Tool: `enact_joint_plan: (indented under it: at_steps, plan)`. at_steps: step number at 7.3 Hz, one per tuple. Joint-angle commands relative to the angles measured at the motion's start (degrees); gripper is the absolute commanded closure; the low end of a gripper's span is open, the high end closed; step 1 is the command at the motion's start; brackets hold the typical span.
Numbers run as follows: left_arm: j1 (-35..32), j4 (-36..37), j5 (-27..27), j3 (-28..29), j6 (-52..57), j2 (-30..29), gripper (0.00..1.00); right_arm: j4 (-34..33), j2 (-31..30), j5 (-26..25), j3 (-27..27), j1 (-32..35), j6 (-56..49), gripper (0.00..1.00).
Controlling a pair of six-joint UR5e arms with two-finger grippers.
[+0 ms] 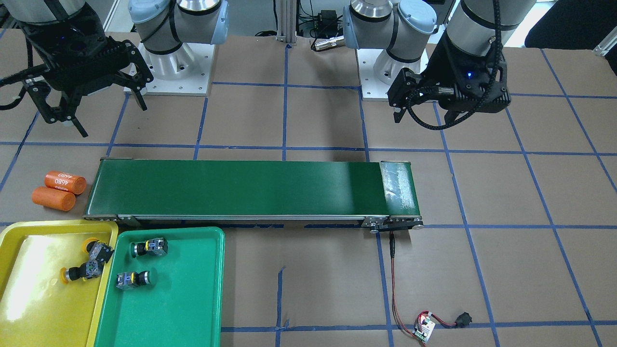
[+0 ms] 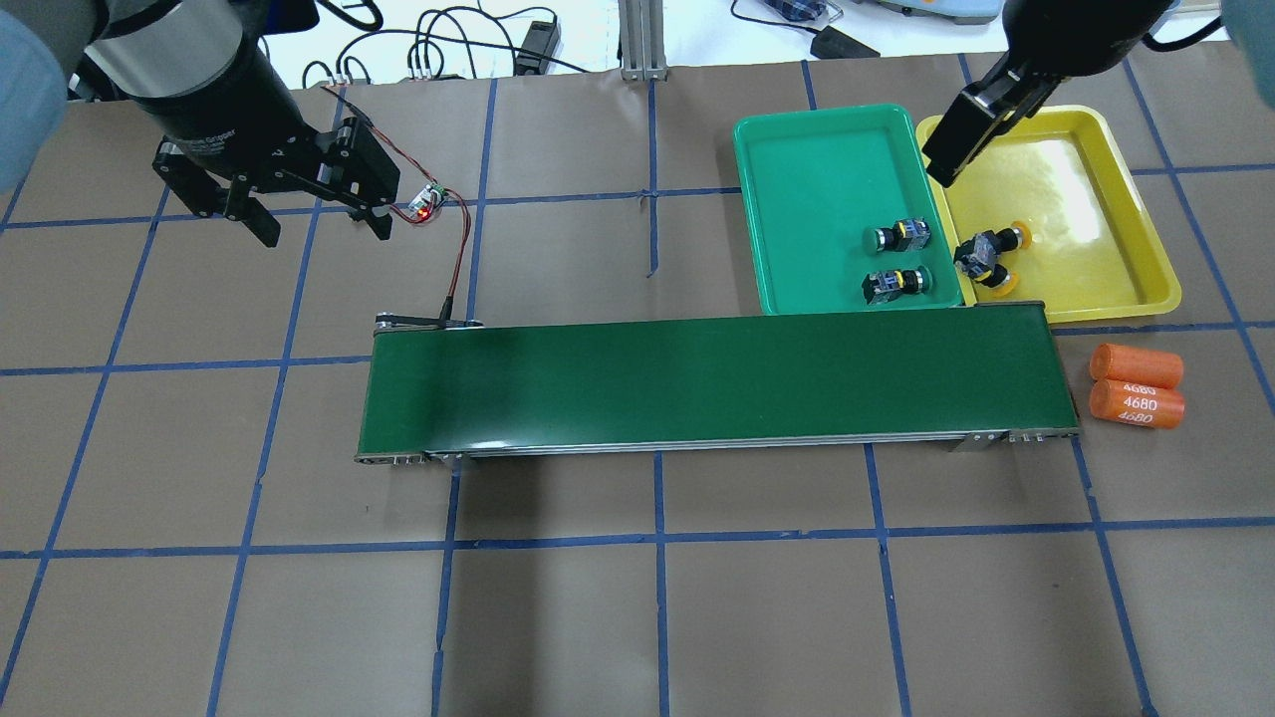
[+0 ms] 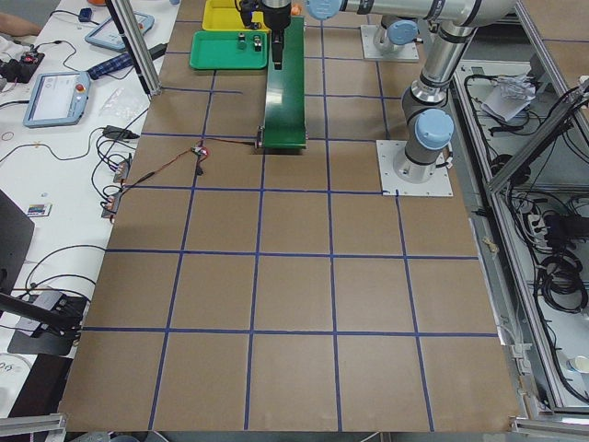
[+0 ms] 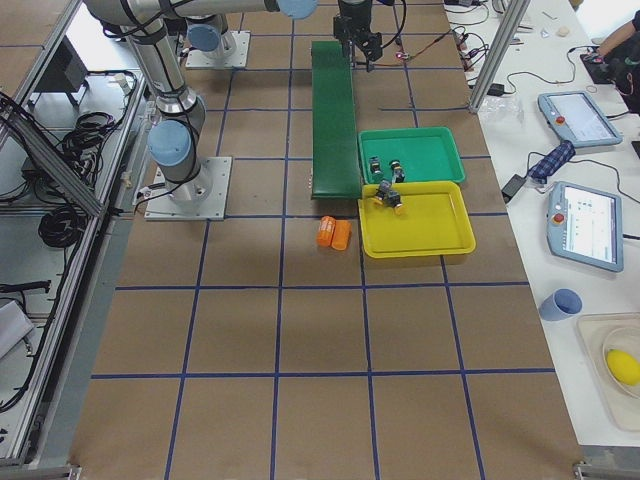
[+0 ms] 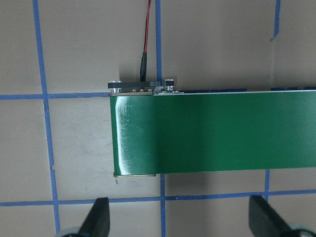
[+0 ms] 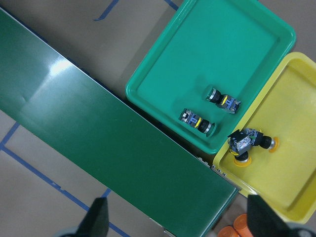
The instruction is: Sort buttons by color to trays
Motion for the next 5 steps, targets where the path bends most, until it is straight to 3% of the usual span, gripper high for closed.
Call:
enact_joint_plan:
  at_steps: [1,5]
  plan:
    - [-0.01,-0.03,0.03,-0.2,0.0,0.14,0.0,0.12,-0.1,-0.17,0.23,1.02,17.08,0.0]
    - [-0.01,0.06,-0.06,-0.55,0.0,0.23,0.0,0.47,0.08,-0.61,-0.3,2.53,44.69,0.0]
